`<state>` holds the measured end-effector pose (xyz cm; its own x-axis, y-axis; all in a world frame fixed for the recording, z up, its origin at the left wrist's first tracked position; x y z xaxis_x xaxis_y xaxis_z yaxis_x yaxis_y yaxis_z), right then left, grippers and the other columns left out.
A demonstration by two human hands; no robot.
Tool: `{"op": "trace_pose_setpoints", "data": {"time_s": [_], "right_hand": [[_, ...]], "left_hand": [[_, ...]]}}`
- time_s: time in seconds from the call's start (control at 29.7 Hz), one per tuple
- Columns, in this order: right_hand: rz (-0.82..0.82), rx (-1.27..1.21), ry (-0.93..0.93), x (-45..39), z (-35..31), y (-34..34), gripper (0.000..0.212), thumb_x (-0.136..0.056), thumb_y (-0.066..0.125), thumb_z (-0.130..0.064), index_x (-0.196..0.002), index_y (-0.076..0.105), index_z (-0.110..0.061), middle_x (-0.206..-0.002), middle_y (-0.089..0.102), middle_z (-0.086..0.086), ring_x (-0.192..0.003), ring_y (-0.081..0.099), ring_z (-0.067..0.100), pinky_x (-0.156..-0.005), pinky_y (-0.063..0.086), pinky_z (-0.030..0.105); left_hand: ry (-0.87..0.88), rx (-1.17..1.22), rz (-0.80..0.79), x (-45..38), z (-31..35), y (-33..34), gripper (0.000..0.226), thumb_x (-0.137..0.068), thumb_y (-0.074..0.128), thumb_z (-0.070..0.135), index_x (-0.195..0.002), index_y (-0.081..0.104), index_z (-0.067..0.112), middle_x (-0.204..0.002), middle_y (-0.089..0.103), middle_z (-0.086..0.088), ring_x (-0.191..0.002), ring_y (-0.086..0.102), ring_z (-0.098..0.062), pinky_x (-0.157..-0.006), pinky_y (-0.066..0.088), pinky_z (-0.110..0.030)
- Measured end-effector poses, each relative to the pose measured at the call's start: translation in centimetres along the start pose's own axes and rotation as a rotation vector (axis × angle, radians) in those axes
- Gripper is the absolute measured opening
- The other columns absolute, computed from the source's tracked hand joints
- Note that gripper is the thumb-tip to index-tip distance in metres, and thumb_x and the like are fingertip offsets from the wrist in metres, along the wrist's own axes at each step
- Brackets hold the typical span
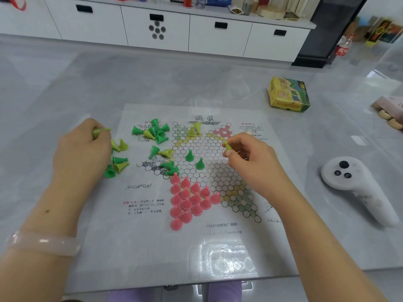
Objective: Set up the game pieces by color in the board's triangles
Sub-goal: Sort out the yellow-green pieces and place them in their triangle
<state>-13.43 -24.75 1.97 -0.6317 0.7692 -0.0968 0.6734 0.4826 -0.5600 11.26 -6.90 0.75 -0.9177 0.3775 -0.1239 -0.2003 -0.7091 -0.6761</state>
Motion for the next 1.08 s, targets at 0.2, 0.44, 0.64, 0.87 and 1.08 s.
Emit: {"op": "trace_pose_setpoints", "data": {"time_s": [0.2,0.44,0.64,0.87,1.08], "right_hand": [[-0.003,0.004,-0.005,-0.1,0.1,0.1,0.012,-0.086,0.056,-0.015,-0.092,0.06,-0.024,-0.082,0.061,-0.013,-0.075,0.06,0.008,-0.072,0.05,0.023],[-0.013,0.014,-0.006,-0.1,0.1,0.3,0.012,-0.087,0.055,-0.016,-0.094,0.06,-0.025,-0.084,0.061,-0.013,-0.076,0.06,0.008,-0.074,0.051,0.025],[-0.024,0.011,-0.011,-0.1,0.1,0.4,0.014,-0.087,0.055,-0.015,-0.093,0.059,-0.027,-0.085,0.061,-0.014,-0.077,0.06,0.007,-0.073,0.049,0.021],[-0.031,0.016,-0.02,0.0,0.3,0.2,0.014,-0.087,0.055,-0.015,-0.091,0.059,-0.028,-0.082,0.061,-0.015,-0.075,0.061,0.005,-0.067,0.045,0.012],[-0.043,0.032,-0.029,0.1,0.3,0.2,0.014,-0.088,0.055,-0.015,-0.092,0.057,-0.028,-0.083,0.06,-0.016,-0.078,0.062,0.008,-0.065,0.043,0.012]], "left_hand": [[-0.305,1.002,-0.267,-0.2,0.4,1.0,0.023,-0.076,0.038,-0.001,-0.079,0.052,0.017,-0.054,0.057,0.005,-0.038,0.041,-0.005,-0.039,0.031,-0.013],[-0.503,1.304,-0.247,0.2,-0.5,1.0,0.015,-0.062,0.061,0.022,-0.055,0.051,0.014,-0.05,0.051,0.002,-0.044,0.048,-0.011,-0.047,0.041,-0.014],[-0.011,0.228,0.002,-0.7,-0.2,0.2,0.03,-0.096,0.035,0.021,-0.088,0.062,0.011,-0.071,0.064,-0.003,-0.066,0.059,-0.022,-0.065,0.04,-0.028],[0.296,-0.467,-0.208,0.0,0.9,3.1,0.044,-0.095,0.035,0.01,-0.134,0.049,0.024,-0.13,0.047,-0.016,-0.108,0.043,-0.041,-0.093,0.036,-0.043],[0.235,-0.563,-0.265,0.4,0.9,3.9,0.038,-0.097,0.032,0.015,-0.132,0.043,0.02,-0.125,0.042,-0.017,-0.108,0.039,-0.037,-0.089,0.033,-0.042]]}}
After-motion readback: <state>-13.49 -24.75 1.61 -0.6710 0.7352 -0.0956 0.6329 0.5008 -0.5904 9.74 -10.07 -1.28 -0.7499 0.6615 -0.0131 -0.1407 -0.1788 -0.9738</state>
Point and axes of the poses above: each hand's wrist, its own x-axis away from the middle knuckle, its own y-axis out of the palm, z = x × y, the point moved 7 cm from there along -x, towards the middle knuckle
